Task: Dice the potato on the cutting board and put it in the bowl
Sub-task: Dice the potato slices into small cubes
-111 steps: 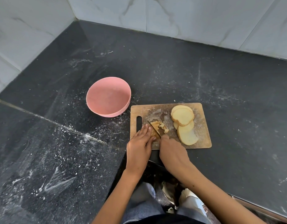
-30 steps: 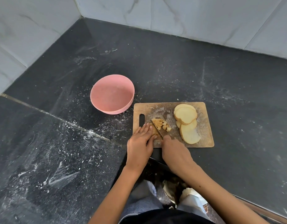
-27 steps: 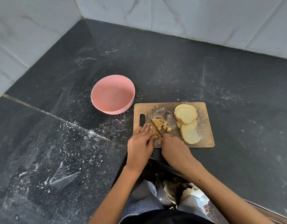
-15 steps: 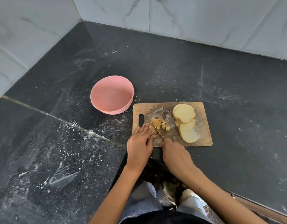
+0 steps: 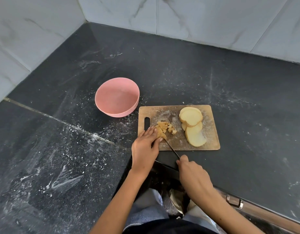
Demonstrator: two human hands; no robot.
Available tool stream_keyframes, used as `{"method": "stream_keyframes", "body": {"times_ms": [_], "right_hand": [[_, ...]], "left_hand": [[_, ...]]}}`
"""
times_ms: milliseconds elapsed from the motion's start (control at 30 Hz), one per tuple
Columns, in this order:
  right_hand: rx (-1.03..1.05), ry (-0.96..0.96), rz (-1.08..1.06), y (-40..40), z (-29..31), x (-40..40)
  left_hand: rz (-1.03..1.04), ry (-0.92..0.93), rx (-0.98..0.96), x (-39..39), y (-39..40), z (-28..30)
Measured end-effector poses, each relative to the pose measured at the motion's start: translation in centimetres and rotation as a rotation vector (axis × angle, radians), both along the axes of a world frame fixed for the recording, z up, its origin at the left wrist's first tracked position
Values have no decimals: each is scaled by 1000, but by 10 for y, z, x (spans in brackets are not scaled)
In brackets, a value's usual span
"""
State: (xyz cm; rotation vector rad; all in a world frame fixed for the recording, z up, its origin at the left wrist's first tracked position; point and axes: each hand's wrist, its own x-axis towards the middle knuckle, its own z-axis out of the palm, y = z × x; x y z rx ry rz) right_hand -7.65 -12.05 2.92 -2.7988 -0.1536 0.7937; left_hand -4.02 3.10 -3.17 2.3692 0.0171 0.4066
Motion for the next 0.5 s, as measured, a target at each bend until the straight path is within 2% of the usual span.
{"method": "stream_keyframes", "body": {"times_ms": [233, 500], "right_hand": [[136, -65, -97, -15, 3, 18], [265, -142, -74, -2, 5, 25]], "left_hand": [[6, 1, -26, -2, 1, -2], [10, -13, -18, -2, 1, -2]]}}
